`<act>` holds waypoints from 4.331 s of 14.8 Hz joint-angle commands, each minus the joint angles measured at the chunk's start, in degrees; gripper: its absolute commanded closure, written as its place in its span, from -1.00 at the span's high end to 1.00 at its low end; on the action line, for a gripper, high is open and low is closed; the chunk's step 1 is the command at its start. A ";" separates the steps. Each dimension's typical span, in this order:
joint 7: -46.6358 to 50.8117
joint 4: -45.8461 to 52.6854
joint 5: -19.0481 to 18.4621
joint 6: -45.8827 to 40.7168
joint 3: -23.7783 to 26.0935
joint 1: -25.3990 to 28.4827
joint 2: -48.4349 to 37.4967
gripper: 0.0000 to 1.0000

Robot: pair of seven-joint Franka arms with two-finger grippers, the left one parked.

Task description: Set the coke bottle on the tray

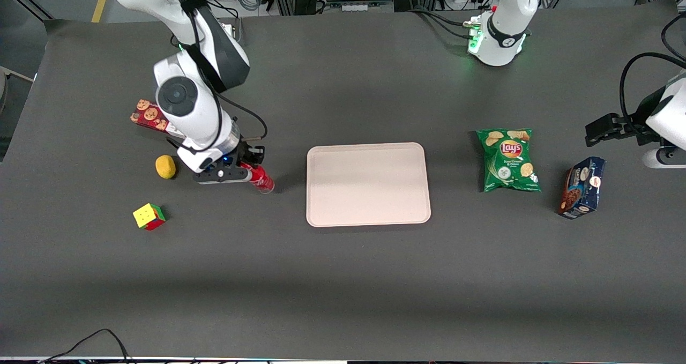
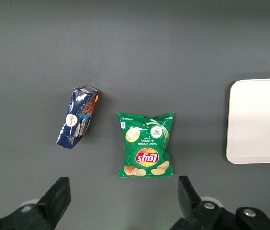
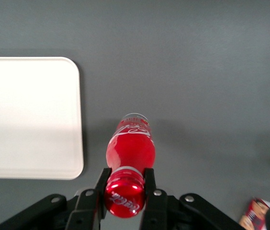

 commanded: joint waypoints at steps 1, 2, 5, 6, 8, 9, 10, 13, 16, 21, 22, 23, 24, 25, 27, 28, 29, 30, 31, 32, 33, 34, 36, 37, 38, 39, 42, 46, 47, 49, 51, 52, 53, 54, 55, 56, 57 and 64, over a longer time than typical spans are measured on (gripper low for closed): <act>2.51 14.19 -0.91 -16.99 1.72 0.28 -2.00 -1.00; 5.04 19.31 -0.91 -20.46 3.64 0.28 -1.29 -1.00; 10.93 27.85 -0.91 -24.61 7.17 0.98 3.09 -1.00; 13.30 30.93 -0.91 -25.75 7.61 1.85 5.28 -1.00; 17.44 36.56 -0.91 -26.64 7.62 4.31 9.59 -1.00; 18.85 38.67 -0.99 -26.73 7.62 5.45 11.70 -1.00; 19.91 40.61 -1.17 -26.64 7.53 6.59 14.07 -1.00; 22.64 47.11 -3.35 -25.51 7.53 8.88 22.24 -1.00; 22.82 47.57 -5.21 -21.73 7.53 9.59 26.38 -1.00; 23.87 45.12 -6.88 -17.25 7.71 9.86 30.26 -1.00; 23.87 44.07 -6.97 -16.11 7.71 9.68 30.44 -1.00; 23.87 42.75 -6.97 -15.23 7.71 9.60 30.44 -1.00; 23.96 41.34 -7.06 -14.09 7.62 9.68 30.44 -1.00; 23.96 40.03 -7.41 -12.94 7.71 9.60 30.44 -1.00; 23.87 38.35 -7.50 -11.71 7.62 9.33 30.44 -1.00; 23.87 37.39 -7.76 -10.83 7.62 9.33 30.44 -1.00; 23.87 36.51 -8.11 -10.21 7.71 9.16 30.44 -1.00; 23.87 36.15 -8.11 -9.95 7.71 9.16 30.44 -1.00; 23.87 36.14 -8.11 -10.03 7.71 9.07 30.44 -1.00; 23.96 36.14 -8.11 -9.94 7.71 9.07 30.44 -1.00; 23.96 36.14 -8.11 -9.94 7.71 9.07 30.44 -1.00; 23.96 36.14 -8.11 -9.94 7.71 8.98 30.44 -0.92; 23.96 35.88 -8.11 -9.94 7.71 8.98 30.44 -0.11; 24.05 35.88 -8.03 -9.86 7.71 8.98 30.44 0.40; 24.14 35.88 -8.11 -9.68 7.71 8.98 30.44 0.52; 24.14 35.79 -8.03 -9.51 7.71 8.98 30.44 0.69; 24.31 35.97 -7.33 -9.50 7.71 8.37 29.31 1.00; 20.30 33.26 -4.60 -13.10 7.79 2.49 19.84 1.00; 16.62 30.46 -4.16 -13.11 7.27 1.34 16.06 1.00; 10.72 24.49 -3.02 -13.02 5.00 -1.47 7.55 1.00; 5.53 19.56 -2.67 -13.11 0.61 -1.48 1.29 1.00; 2.98 17.10 -0.49 -13.11 -1.94 -1.48 -1.78 1.00; 0.52 14.98 1.71 -13.02 -4.66 -1.48 -4.60 1.00; -1.94 13.48 2.08 -13.19 -6.95 -1.39 -6.80 1.00; -5.10 11.82 2.08 -13.37 -8.97 -1.39 -8.91 1.00; -8.09 9.62 2.08 -13.37 -11.17 -1.48 -11.02 1.00; -9.86 7.77 2.17 -13.37 -13.10 -1.48 -12.96 1.00; -24.29 6.70 1.73 -16.97 -20.95 -1.48 -15.88 1.00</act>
